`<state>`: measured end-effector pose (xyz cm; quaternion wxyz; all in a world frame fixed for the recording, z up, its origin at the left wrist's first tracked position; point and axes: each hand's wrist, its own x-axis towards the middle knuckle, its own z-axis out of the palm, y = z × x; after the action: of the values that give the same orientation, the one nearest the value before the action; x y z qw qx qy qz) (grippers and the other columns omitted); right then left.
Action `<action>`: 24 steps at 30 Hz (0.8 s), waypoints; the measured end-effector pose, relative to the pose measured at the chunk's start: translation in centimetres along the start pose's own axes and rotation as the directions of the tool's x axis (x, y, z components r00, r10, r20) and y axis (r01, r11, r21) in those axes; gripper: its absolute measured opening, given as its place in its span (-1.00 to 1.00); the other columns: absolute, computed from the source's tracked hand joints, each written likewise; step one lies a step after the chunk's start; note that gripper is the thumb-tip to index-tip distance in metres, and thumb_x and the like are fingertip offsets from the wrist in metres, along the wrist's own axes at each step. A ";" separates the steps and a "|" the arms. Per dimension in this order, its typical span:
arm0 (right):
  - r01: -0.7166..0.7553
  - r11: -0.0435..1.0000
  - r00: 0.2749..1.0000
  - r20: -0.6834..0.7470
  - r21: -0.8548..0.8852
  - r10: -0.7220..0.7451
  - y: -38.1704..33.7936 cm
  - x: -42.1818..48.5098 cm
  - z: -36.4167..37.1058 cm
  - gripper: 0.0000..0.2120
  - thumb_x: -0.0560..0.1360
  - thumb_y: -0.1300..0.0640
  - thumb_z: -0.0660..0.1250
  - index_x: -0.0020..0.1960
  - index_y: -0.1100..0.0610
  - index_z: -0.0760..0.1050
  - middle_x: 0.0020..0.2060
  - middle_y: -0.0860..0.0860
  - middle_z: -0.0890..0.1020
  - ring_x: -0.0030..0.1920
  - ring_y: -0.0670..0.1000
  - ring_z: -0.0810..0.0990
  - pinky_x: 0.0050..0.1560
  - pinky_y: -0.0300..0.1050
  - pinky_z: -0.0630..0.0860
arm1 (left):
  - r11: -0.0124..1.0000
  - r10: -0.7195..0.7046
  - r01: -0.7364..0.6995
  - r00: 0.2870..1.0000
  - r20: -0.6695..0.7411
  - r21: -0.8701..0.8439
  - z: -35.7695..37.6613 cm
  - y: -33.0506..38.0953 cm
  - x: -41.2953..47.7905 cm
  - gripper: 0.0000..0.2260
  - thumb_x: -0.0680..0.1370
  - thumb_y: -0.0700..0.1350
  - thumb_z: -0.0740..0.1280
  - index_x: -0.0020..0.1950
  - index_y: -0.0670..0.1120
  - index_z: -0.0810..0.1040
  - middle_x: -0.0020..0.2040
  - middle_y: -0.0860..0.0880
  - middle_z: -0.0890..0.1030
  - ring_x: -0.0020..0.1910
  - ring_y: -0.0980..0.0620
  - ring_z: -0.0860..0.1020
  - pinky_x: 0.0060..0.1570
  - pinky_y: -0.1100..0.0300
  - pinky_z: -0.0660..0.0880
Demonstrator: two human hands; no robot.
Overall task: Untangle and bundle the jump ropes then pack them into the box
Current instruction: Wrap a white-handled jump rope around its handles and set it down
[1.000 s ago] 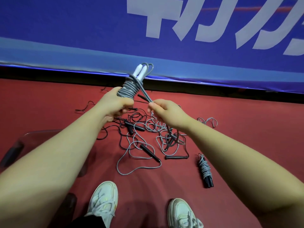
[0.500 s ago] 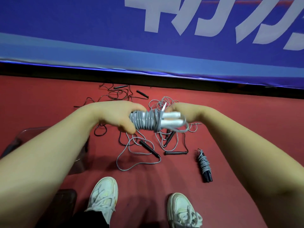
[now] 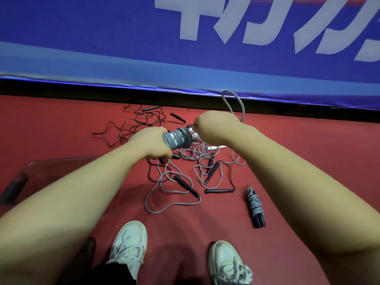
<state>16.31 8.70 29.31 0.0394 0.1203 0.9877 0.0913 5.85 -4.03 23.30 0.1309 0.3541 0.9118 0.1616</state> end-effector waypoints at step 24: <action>0.244 0.697 0.967 -0.117 0.674 -0.226 2.8 -0.8 3.2 -0.79 0.60 0.09 0.19 -0.20 -0.10 0.40 -0.32 -0.07 0.53 -0.31 -0.12 0.48 -0.13 -0.18 0.45 | 0.482 0.441 0.125 0.820 0.364 -0.867 -1.8 -1.8 -2.6 -0.54 0.02 -0.25 0.34 -0.15 -0.14 0.28 -0.49 -0.04 0.38 -0.64 0.16 0.22 -0.60 0.43 0.18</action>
<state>18.01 11.73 26.78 -0.0087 -0.0019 0.9591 -0.2828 6.03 -7.45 24.60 0.5261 0.3567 0.5888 0.4994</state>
